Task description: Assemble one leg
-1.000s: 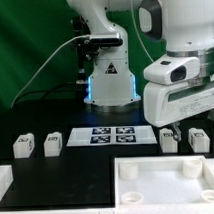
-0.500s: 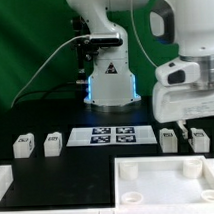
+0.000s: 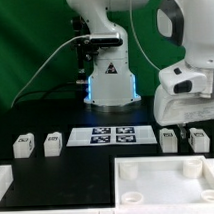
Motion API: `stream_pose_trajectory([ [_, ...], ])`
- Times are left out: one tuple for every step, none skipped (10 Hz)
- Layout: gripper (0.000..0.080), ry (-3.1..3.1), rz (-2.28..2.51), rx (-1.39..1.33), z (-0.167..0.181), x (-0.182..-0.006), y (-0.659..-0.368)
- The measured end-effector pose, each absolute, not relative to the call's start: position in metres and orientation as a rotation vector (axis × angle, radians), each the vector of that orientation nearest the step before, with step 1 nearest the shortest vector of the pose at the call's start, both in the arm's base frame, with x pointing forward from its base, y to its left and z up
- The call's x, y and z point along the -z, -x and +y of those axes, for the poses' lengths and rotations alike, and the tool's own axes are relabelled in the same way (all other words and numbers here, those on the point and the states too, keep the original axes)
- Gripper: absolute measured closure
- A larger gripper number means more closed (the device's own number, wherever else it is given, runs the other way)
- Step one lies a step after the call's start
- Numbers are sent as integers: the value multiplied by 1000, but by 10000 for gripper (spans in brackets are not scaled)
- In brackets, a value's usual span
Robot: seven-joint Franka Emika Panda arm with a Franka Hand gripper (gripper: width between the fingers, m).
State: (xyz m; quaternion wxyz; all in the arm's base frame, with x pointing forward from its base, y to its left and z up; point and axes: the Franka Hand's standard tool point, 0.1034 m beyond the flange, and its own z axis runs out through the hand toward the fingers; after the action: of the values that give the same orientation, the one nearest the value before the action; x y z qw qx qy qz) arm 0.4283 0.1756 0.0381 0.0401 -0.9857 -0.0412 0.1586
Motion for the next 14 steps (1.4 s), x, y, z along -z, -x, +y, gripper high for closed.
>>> stream_pose_trajectory([
  [151, 3000, -140, -654, 174, -38, -422],
  [151, 2970, -122, -840, 175, -39, -417],
  [151, 2943, -81, -1021, 179, -40, -411],
  [151, 2910, -83, -1136, 182, -36, -406],
  [151, 2854, -86, -1307, 182, -33, -397],
  [151, 2806, -92, -1411, 183, -29, -399],
  [151, 2813, -88, -1377, 186, -24, -406],
  [151, 2814, -91, -1377, 185, -25, -405],
  [151, 2812, -91, -1380, 185, -24, -404],
  [151, 2812, -92, -1382, 185, -23, -403],
  [151, 2813, -94, -1384, 186, -20, -399],
  [151, 2818, -98, -1375, 187, -14, -393],
  [151, 2821, -98, -1369, 187, -9, -389],
  [151, 2823, -98, -1364, 187, -7, -388],
])
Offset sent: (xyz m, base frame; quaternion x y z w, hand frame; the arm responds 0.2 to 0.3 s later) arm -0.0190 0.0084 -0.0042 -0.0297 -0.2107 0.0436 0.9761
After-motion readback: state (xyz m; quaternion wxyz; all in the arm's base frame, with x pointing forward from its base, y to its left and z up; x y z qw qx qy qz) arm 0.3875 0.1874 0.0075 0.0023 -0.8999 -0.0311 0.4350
